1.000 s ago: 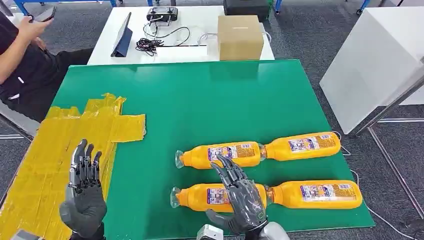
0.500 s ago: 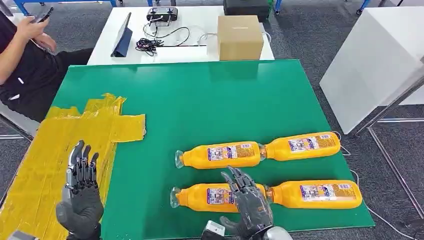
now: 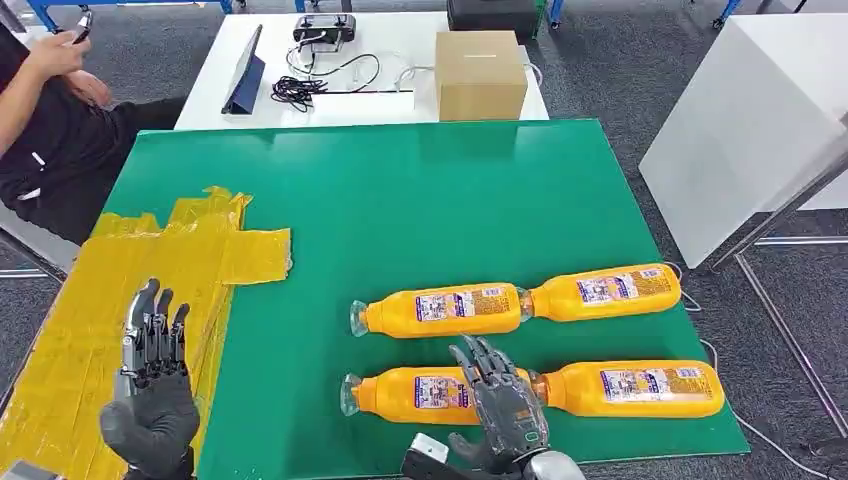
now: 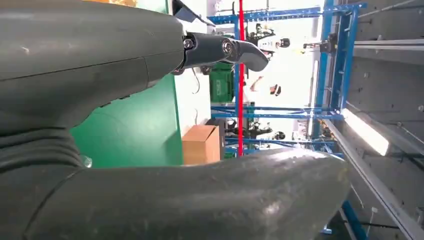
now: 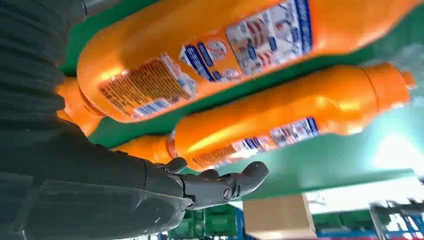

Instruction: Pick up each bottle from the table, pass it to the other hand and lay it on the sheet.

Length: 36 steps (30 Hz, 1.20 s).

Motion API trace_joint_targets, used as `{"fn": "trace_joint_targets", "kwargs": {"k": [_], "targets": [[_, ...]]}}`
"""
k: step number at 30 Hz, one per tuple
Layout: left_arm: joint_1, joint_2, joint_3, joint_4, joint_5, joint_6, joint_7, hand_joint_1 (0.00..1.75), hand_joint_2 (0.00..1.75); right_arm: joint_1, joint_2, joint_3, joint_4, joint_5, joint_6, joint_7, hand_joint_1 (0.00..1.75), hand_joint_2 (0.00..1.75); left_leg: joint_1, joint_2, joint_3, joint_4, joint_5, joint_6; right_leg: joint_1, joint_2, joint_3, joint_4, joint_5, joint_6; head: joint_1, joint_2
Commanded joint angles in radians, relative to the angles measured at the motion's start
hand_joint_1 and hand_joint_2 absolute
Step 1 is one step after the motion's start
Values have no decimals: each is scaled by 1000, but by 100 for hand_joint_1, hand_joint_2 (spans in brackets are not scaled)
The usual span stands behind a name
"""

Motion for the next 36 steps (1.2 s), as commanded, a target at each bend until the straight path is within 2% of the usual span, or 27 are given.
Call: {"fn": "trace_joint_targets", "kwargs": {"k": [1, 3, 6, 15, 26, 27, 28, 30, 36], "targets": [[-21, -8, 27, 6, 6, -2, 13, 0, 0, -44, 16, -20, 84, -5, 34, 21, 0, 175, 0, 1, 1, -1, 0, -1, 0, 1, 1, -1, 1, 0, 0, 0], [-22, -7, 27, 8, 8, -1, 15, 0, 0, -48, 25, -27, 91, -7, 38, 25, 0, 175, 1, 2, 6, -1, -1, -1, 1, 1, 6, -2, 0, 0, 0, 0], [-24, -5, 27, 10, 10, -1, 17, 0, 0, -54, 32, -33, 104, -8, 47, 28, 0, 175, 0, 1, 1, -1, 0, -1, 0, 1, 1, -1, 0, 0, 0, 0], [-27, -6, 33, 9, 19, -1, 18, 0, 0, -66, 44, -41, 133, -6, 64, 33, 0, 175, 1, 1, 3, -1, 0, -1, 1, 1, 3, -2, 0, 0, 0, 0], [-34, -16, 64, 9, 64, -11, 6, 0, 0, -93, 23, -29, 211, -29, 163, 61, 0, 175, 1, 2, 4, -1, -1, -1, 1, 1, 4, -2, 0, 0, 0, 0], [-36, -15, 68, 13, 68, -14, 6, 0, 0, -98, 19, -29, 218, -32, 167, 60, 52, 175, 0, 1, 3, -1, 0, -1, 0, 1, 3, -2, 0, 0, 0, 0], [-37, -15, 69, 15, 70, -17, 6, 0, 0, -99, 20, -29, 222, -42, 170, 54, 166, 175, 1, 2, 5, -2, 0, -1, 1, 1, 5, -3, 0, 0, 0, 0], [-39, -16, 71, 19, 75, -19, 5, 0, 0, -102, 16, -27, 227, -49, 174, 50, 175, 175, 0, 2, 3, -1, 0, -1, 0, 1, 3, -2, 1, 0, 0, 0], [-40, -16, 75, 21, 84, -24, 2, 0, 0, -109, 20, -28, 235, -62, 175, 43, 175, 175, 1, 1, 4, -2, 0, -1, 1, 0, 4, -2, 0, 0, 0, 0]]}}
